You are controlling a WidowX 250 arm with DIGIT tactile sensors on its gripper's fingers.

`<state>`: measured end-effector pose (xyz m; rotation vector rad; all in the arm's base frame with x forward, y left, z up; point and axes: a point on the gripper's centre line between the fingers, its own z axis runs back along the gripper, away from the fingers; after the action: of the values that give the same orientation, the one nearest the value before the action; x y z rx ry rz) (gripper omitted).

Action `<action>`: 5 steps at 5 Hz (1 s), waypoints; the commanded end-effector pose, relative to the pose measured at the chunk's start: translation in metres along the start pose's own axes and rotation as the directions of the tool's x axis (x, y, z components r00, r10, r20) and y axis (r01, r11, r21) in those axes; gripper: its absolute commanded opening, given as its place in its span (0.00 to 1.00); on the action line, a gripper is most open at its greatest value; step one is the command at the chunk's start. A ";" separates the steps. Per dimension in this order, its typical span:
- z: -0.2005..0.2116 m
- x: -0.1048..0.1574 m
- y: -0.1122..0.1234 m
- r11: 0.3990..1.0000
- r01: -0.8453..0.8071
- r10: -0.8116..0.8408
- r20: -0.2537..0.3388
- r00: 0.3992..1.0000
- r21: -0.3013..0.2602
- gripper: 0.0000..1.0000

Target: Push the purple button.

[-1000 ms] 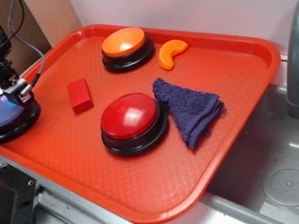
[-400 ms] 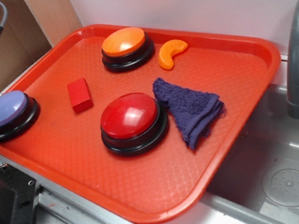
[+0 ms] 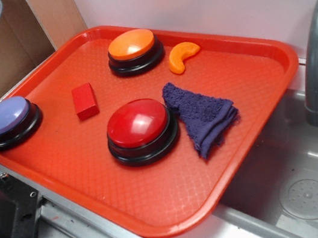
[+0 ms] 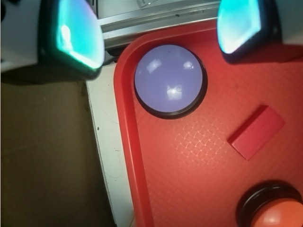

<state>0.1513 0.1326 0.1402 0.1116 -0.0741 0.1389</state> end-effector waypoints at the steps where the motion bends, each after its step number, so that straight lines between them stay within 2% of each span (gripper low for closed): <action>1: 0.025 0.010 -0.002 1.000 -0.020 0.020 0.082 0.996 -0.006 1.00; 2: 0.032 0.011 -0.004 1.000 -0.020 0.021 0.111 0.994 -0.012 1.00; 5: 0.048 0.011 -0.011 1.000 -0.030 0.029 0.128 0.991 0.008 1.00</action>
<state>0.1565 0.1148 0.1732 0.0998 -0.1586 0.1692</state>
